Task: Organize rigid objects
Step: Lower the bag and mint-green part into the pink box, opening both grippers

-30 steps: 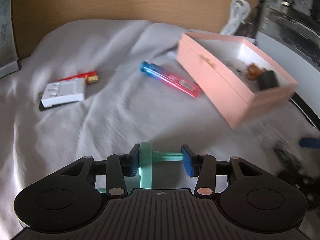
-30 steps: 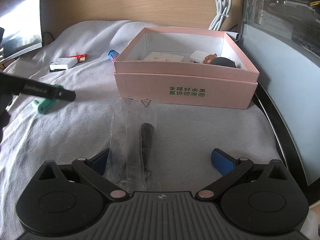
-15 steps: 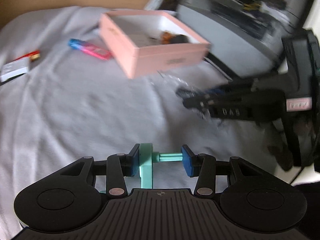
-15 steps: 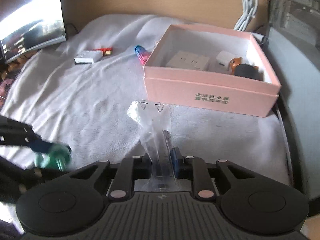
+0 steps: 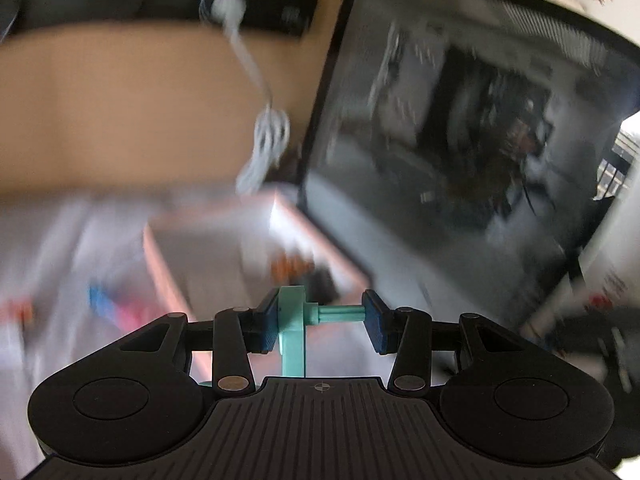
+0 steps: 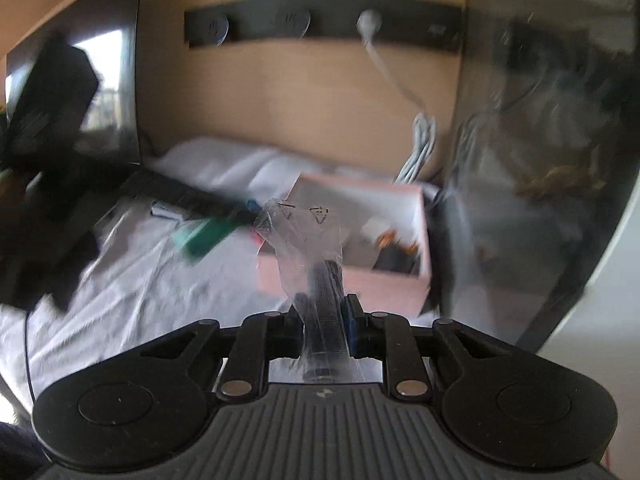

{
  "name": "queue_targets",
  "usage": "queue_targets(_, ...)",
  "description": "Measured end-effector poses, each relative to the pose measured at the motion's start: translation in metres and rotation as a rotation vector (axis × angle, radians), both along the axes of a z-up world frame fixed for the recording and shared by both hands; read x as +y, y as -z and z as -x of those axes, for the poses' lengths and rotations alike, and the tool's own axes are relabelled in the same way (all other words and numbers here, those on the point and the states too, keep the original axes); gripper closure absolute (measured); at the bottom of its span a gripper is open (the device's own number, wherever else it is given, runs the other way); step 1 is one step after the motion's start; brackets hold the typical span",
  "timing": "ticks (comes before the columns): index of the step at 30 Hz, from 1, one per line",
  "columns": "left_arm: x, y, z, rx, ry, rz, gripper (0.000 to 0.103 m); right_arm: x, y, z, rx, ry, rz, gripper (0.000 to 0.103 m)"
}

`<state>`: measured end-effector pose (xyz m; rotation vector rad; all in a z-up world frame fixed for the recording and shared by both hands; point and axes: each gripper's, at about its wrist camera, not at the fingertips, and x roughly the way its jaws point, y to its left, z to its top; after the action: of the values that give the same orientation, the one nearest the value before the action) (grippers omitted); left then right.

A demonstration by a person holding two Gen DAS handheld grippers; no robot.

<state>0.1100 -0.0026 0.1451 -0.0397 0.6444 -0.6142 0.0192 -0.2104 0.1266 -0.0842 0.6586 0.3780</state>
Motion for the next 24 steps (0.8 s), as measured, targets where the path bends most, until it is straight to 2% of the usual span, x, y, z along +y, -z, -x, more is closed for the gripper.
queue_targets(2,-0.014,-0.012,-0.032,-0.039,-0.02,0.01,0.055,-0.002,-0.002,-0.001,-0.013,0.024,0.001,0.084)
queue_targets(6,-0.035,-0.006,-0.085,-0.007,-0.064,0.045,0.056,-0.002,0.005,-0.006,-0.012,0.076,0.017,0.084)
queue_targets(10,-0.034,0.009,-0.09,-0.061,-0.099,0.062,0.056,-0.003,0.013,-0.01,0.009,0.108,0.032,0.084)
queue_targets(13,-0.017,0.02,-0.079,-0.046,-0.143,0.102,0.056,-0.001,0.016,-0.019,0.022,0.102,0.036,0.084)
queue_targets(17,0.028,0.035,-0.039,-0.004,-0.213,0.111,0.056,0.001,0.013,-0.043,0.021,0.1,0.022,0.084)
queue_targets(23,0.09,0.072,0.025,0.121,-0.345,0.076,0.056,0.016,-0.004,-0.128,-0.039,0.146,0.052,0.084)
queue_targets(24,0.1,0.078,0.033,0.14,-0.373,0.061,0.056,0.021,-0.003,-0.145,-0.043,0.158,0.063,0.081)
